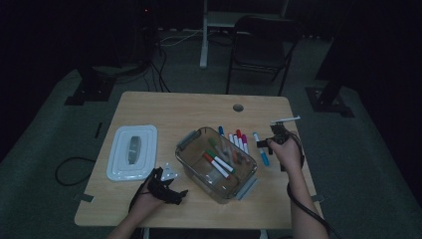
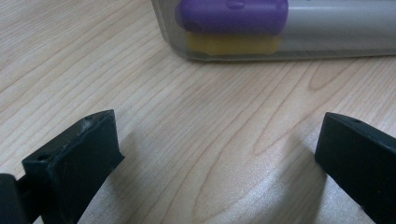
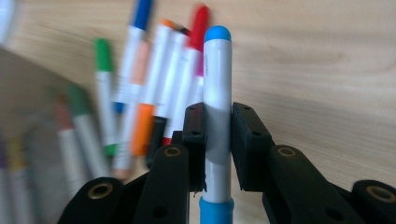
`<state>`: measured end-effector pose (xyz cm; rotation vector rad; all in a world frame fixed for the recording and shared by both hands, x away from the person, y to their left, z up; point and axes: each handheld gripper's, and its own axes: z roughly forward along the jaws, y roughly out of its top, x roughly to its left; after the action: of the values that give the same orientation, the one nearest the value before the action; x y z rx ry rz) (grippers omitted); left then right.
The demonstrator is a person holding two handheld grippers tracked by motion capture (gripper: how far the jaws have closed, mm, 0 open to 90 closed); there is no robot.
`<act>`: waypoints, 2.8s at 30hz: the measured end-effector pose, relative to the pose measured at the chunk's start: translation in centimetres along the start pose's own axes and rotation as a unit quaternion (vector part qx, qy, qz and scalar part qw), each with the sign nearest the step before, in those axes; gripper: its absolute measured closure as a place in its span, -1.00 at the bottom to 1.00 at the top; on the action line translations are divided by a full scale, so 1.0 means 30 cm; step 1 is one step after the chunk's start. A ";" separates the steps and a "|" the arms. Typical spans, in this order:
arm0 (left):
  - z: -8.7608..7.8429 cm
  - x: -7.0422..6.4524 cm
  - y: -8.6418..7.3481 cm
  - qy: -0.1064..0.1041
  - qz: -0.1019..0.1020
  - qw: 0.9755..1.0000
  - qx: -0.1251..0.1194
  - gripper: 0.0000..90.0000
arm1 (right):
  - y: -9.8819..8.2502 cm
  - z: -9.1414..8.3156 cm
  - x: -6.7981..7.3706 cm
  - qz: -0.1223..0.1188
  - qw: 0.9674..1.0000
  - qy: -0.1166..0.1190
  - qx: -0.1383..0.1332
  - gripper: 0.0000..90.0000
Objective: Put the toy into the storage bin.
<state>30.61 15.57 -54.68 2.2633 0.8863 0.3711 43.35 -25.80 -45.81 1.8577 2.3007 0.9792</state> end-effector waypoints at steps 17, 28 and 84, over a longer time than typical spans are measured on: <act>0.000 0.000 0.000 -0.001 -0.001 1.000 -0.001 -0.99 | 0.079 -0.152 0.346 -0.121 0.984 0.128 -0.018 0.70; 0.000 0.000 0.000 -0.001 -0.001 1.000 -0.001 -0.99 | 0.044 0.027 0.566 -0.190 0.965 0.170 0.063 0.70; 0.000 0.000 0.000 0.000 0.000 1.000 0.000 -0.99 | 0.038 0.065 0.067 -0.060 0.998 0.030 -0.004 0.32</act>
<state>30.61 15.57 -54.68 2.2633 0.8861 0.3713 44.52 -23.04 -46.11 1.6859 2.4056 1.0413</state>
